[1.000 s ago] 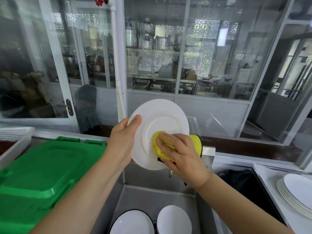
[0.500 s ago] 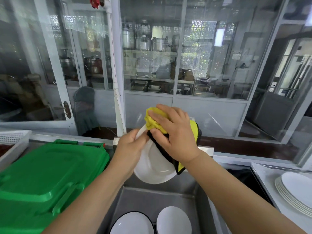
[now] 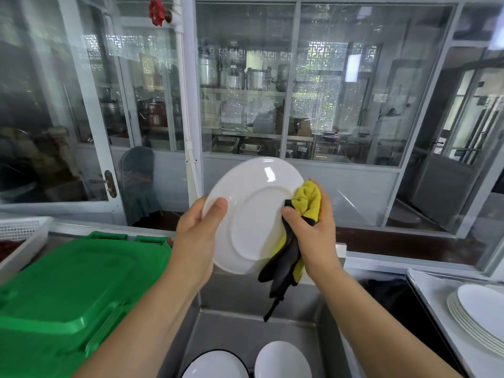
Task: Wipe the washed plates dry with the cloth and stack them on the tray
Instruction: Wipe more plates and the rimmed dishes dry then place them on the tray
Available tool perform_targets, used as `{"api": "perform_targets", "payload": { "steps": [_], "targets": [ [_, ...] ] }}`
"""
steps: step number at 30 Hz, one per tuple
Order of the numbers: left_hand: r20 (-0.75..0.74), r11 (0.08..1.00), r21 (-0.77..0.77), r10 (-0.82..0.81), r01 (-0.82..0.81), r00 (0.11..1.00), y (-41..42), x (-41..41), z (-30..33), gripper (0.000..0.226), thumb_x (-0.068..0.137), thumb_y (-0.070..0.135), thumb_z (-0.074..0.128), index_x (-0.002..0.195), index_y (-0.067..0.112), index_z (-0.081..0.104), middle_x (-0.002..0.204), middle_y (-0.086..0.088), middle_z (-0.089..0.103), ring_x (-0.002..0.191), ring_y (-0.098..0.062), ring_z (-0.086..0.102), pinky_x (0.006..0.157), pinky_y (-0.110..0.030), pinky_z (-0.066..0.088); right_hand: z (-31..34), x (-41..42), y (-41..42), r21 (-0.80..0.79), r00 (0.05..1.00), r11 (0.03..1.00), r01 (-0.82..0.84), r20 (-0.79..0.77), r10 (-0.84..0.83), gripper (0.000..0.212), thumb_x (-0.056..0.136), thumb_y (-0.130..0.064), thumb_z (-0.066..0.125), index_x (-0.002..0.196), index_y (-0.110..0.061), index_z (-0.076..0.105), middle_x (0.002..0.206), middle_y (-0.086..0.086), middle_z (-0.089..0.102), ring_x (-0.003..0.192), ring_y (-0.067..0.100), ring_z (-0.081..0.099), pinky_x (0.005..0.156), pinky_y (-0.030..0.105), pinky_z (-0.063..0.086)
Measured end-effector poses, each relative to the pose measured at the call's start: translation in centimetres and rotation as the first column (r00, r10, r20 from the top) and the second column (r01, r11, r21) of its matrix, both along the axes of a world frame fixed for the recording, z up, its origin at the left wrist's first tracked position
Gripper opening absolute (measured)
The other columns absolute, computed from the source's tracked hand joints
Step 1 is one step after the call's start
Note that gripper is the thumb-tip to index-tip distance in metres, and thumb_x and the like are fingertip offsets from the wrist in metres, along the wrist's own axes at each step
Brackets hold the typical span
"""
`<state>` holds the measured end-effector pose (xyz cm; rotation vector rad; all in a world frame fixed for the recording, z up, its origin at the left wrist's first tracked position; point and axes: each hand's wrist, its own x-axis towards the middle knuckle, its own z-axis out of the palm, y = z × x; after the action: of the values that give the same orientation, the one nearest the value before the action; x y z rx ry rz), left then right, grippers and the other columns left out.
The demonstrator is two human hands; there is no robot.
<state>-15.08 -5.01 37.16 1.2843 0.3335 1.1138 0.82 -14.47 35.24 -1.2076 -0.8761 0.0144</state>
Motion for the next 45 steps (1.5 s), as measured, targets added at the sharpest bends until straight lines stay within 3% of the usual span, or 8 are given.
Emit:
{"api": "perform_targets", "payload": {
  "steps": [7,18,22,26,32,35,39,45],
  "targets": [
    [-0.350,0.966,0.099,-0.191,0.239,0.917,3.1,-0.8,1.2,0.036,0.053,0.046,0.081,0.085,0.028,0.074,0.094,-0.004,0.075,0.086,-0.026,0.071,0.076,-0.042,0.056,0.0,0.6,-1.5,-0.091,0.921,0.987,0.133,0.380,-0.089,0.071,0.067,-0.027,0.084,0.122,-0.054,0.048,0.111,-0.010,0.047,0.103,-0.006,0.051,0.087,0.002,0.036],
    [-0.399,0.937,0.250,-0.128,0.242,0.908,1.2,0.1,1.0,0.015,0.070,0.036,0.078,0.082,0.029,0.074,0.080,-0.003,0.075,0.070,-0.014,0.069,0.066,-0.029,0.053,3.5,0.3,-1.4,-0.073,0.365,0.944,0.321,0.929,-0.052,0.062,0.080,-0.047,0.067,0.135,-0.021,0.054,0.128,0.015,0.052,0.111,0.030,0.054,0.083,0.041,0.050],
    [-0.303,0.962,0.213,-0.102,0.171,0.948,0.8,0.0,1.3,0.016,0.069,0.035,0.074,0.083,0.030,0.075,0.084,-0.004,0.075,0.076,-0.018,0.070,0.076,-0.040,0.055,2.9,0.8,-1.2,-0.061,0.576,0.964,0.259,0.811,-0.103,0.062,0.078,-0.046,0.068,0.135,-0.028,0.050,0.128,0.001,0.047,0.115,0.014,0.050,0.090,0.029,0.047],
    [-0.142,0.993,0.101,-0.051,0.065,0.989,0.5,-0.3,1.9,0.014,0.067,0.033,0.077,0.081,0.030,0.076,0.089,-0.004,0.075,0.084,-0.025,0.071,0.079,-0.047,0.056,1.6,0.7,-0.3,-0.011,0.930,0.993,0.116,0.353,-0.105,0.063,0.076,-0.030,0.074,0.130,-0.045,0.046,0.115,-0.006,0.049,0.106,-0.011,0.048,0.094,0.007,0.035],
    [0.131,0.995,-0.099,0.004,0.009,0.991,-0.6,0.6,1.0,0.019,0.067,0.032,0.071,0.085,0.027,0.073,0.089,0.005,0.075,0.080,-0.010,0.071,0.064,-0.024,0.056,-0.1,-1.3,1.2,0.116,0.968,0.992,0.040,-0.250,-0.010,0.049,0.064,-0.045,0.076,0.109,-0.052,0.059,0.118,-0.007,0.064,0.107,0.006,0.062,0.098,0.037,0.049],
    [0.050,0.983,-0.138,-0.111,0.117,0.993,0.7,0.0,-0.2,0.030,0.063,0.023,0.074,0.093,0.025,0.068,0.088,0.005,0.075,0.079,-0.011,0.071,0.064,-0.027,0.057,0.3,-0.5,0.4,0.049,0.985,0.995,0.085,-0.156,-0.076,0.059,0.064,-0.041,0.078,0.117,-0.050,0.055,0.117,0.000,0.061,0.105,0.005,0.061,0.099,0.034,0.048],
    [-0.228,0.965,-0.010,-0.257,0.261,0.939,3.9,-1.2,0.7,0.040,0.059,0.026,0.080,0.097,0.021,0.069,0.095,-0.001,0.075,0.085,-0.018,0.071,0.065,-0.028,0.057,0.5,0.5,-0.7,-0.084,0.967,0.991,0.105,0.242,-0.082,0.076,0.072,-0.023,0.083,0.131,-0.048,0.042,0.109,-0.006,0.047,0.100,-0.012,0.049,0.091,0.002,0.035],
    [-0.356,0.943,0.114,-0.256,0.313,0.899,4.3,-1.1,1.6,0.037,0.056,0.045,0.086,0.088,0.028,0.076,0.095,-0.004,0.075,0.085,-0.022,0.072,0.065,-0.030,0.057,1.8,0.6,-1.6,-0.179,0.779,0.964,0.195,0.626,-0.041,0.077,0.076,-0.042,0.073,0.142,-0.033,0.034,0.125,0.000,0.040,0.114,0.005,0.042,0.099,0.017,0.039]
  ]
}}
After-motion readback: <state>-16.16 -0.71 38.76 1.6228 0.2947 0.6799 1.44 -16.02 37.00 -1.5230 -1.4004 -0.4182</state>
